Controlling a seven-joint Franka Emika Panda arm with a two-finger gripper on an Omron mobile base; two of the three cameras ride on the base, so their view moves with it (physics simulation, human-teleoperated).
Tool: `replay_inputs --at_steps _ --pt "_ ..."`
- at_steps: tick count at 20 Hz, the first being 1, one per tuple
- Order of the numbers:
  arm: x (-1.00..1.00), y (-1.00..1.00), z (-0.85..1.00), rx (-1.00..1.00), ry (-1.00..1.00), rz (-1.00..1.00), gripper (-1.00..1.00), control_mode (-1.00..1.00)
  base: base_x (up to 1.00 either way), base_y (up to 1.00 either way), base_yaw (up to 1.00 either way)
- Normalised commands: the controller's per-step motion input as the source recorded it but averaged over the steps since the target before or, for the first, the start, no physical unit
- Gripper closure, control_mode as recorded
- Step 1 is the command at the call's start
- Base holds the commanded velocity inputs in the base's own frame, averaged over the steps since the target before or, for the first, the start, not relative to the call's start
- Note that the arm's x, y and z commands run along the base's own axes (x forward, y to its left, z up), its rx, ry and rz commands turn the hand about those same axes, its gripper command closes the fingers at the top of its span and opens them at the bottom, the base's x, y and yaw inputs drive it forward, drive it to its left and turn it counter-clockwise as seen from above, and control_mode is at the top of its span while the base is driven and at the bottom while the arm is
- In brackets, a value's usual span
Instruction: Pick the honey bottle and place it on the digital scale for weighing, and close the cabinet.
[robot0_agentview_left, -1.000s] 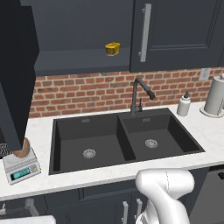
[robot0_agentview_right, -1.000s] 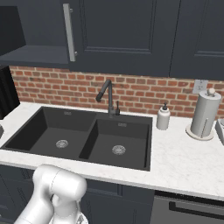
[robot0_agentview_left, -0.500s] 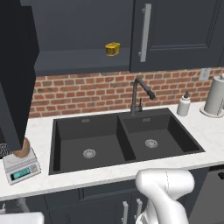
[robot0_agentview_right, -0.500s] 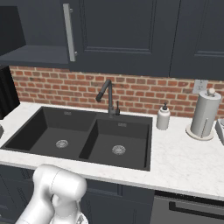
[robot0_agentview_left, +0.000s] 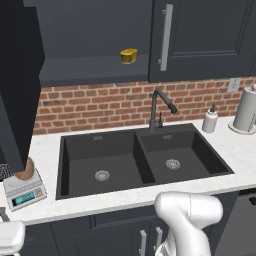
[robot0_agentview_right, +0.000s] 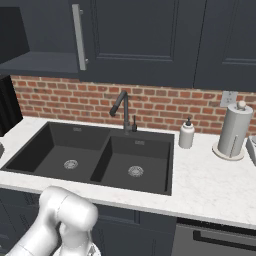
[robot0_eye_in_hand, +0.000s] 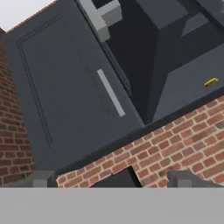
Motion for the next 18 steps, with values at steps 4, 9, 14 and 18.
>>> replay_inputs --at_steps 4,9,14,18 --pt "0.50 0.35 0.00 0.02 -0.04 0.00 -1.00 -1.00 0.00 0.00 0.00" --pt "0.61 0.08 0.15 0.00 -0.06 -0.01 -1.00 -1.00 0.00 0.00 0.00" --pt "0.63 0.12 0.26 0.00 0.00 -0.04 -1.00 -1.00 0.00 0.00 0.00" --pt "0.66 0.02 0.23 0.00 0.01 -0.04 -1.00 -1.00 0.00 0.00 0.00"
